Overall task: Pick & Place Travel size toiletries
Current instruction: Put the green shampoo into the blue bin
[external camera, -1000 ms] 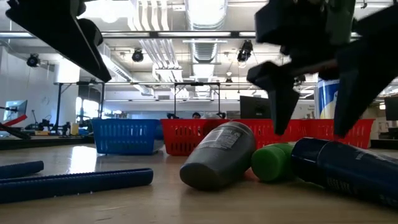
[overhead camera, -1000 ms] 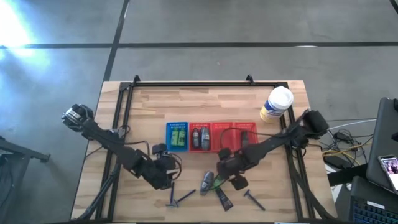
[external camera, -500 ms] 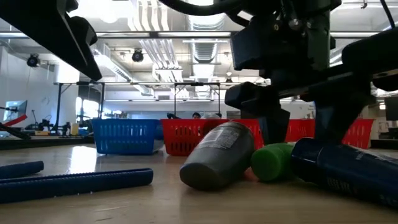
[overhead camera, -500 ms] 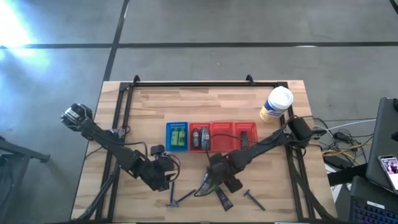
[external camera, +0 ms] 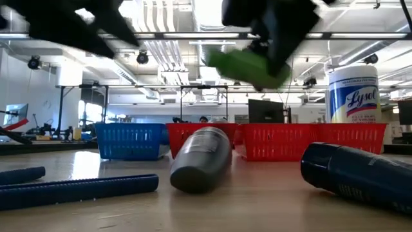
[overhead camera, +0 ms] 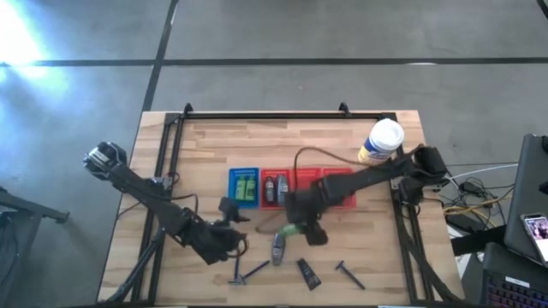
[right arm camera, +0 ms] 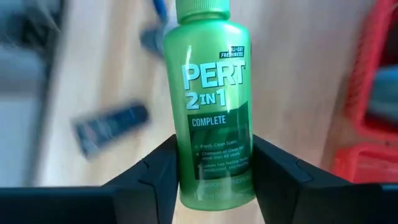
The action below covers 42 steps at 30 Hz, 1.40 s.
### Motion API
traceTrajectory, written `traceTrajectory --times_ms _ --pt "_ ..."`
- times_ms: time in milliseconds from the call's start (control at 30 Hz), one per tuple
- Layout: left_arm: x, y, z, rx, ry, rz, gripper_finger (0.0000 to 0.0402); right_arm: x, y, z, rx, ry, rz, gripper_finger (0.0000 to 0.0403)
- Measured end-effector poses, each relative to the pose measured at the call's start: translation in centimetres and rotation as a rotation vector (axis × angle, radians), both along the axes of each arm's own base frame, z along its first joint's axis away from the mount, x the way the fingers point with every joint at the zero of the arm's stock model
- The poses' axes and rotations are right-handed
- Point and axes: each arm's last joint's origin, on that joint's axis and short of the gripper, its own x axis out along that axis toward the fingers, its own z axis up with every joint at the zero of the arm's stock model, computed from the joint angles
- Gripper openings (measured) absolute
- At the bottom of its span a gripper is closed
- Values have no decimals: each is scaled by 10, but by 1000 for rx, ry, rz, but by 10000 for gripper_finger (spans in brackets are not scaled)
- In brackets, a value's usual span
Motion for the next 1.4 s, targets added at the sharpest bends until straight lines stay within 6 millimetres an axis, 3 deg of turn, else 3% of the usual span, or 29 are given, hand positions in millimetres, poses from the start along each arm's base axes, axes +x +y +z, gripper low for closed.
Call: traceTrajectory --times_ms 100,200,333,500,700,1067,1400 --pt "13 6 -4 167 -67 -85 252 9 -15 17 66 -33 -76 167" --pt "24 16 -15 188 -81 -151 252 16 -24 30 73 -84 -96 163" --pt "36 33 -15 260 -133 -62 252 22 -27 42 86 -120 -97 153" --pt "48 46 -1 286 -190 -7 252 23 -28 41 88 -113 -101 157" --pt "54 44 6 224 -205 -148 252 25 -31 42 94 -136 -120 157" --pt "57 42 13 213 -227 -158 249 26 -37 42 91 -141 -131 164" --pt "57 41 12 211 -224 -163 157 30 -37 44 130 -171 -141 163"
